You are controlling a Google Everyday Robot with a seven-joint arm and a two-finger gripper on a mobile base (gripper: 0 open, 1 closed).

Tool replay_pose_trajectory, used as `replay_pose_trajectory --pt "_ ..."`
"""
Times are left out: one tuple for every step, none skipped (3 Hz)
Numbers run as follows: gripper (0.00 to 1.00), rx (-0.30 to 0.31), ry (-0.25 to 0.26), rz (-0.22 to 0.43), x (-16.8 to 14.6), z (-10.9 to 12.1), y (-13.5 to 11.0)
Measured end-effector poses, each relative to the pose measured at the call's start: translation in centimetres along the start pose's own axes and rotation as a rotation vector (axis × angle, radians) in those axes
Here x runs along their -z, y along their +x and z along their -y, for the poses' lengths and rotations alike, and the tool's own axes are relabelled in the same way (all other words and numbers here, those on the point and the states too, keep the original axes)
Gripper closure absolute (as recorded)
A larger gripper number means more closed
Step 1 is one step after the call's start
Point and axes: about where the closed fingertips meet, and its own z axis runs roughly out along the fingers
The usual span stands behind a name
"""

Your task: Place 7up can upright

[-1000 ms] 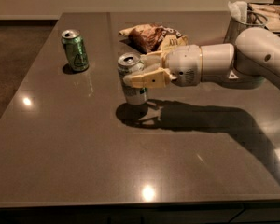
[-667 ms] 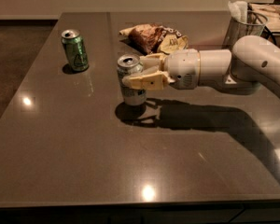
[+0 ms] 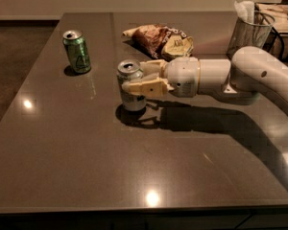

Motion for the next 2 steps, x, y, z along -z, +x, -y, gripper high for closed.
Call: replay_pose_trajectory --pt "0.82 0.004 0.026 0.019 -0.32 0.12 0.38" --pt "0.59 0.005 0.022 0.018 -0.53 0.02 0.29"
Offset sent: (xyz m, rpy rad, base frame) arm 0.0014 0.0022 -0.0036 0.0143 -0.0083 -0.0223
